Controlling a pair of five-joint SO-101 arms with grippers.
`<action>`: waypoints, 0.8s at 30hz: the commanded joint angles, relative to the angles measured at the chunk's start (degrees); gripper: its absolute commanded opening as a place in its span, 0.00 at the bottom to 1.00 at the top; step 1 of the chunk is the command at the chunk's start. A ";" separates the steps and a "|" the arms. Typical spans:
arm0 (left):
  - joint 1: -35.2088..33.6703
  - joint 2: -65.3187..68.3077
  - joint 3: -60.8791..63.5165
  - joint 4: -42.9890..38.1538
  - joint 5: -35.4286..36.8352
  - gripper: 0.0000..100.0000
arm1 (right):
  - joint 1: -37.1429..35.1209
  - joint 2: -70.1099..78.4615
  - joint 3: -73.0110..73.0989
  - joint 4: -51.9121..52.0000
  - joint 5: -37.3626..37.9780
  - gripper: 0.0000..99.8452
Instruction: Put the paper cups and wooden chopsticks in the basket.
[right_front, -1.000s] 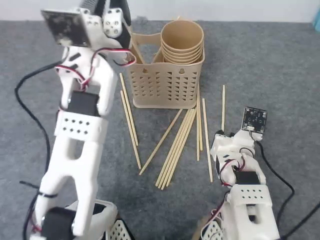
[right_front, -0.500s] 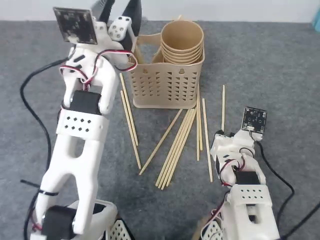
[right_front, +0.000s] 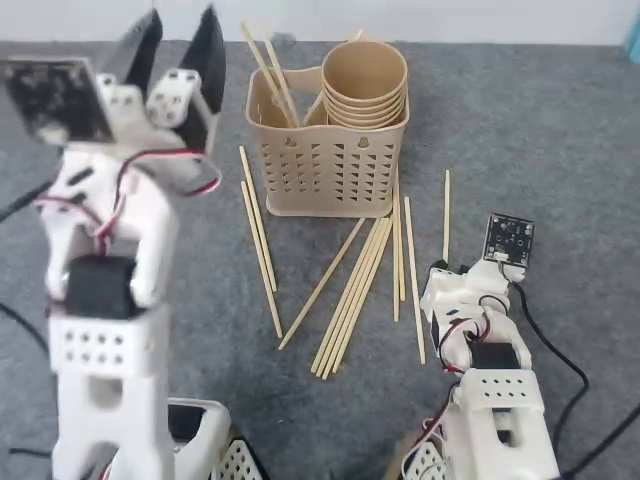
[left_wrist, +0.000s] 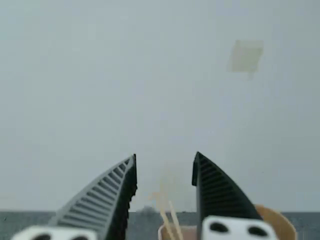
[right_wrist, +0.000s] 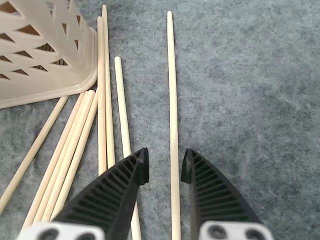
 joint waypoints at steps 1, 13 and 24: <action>-1.58 -2.90 -1.80 9.41 0.97 0.18 | 0.66 -1.36 -0.18 -1.63 0.79 0.12; -6.15 10.81 -1.54 28.04 13.45 0.18 | 0.66 -1.36 -0.18 -1.63 0.79 0.12; -5.71 32.88 0.66 32.26 20.48 0.18 | 0.66 -1.36 -0.18 -1.45 0.79 0.12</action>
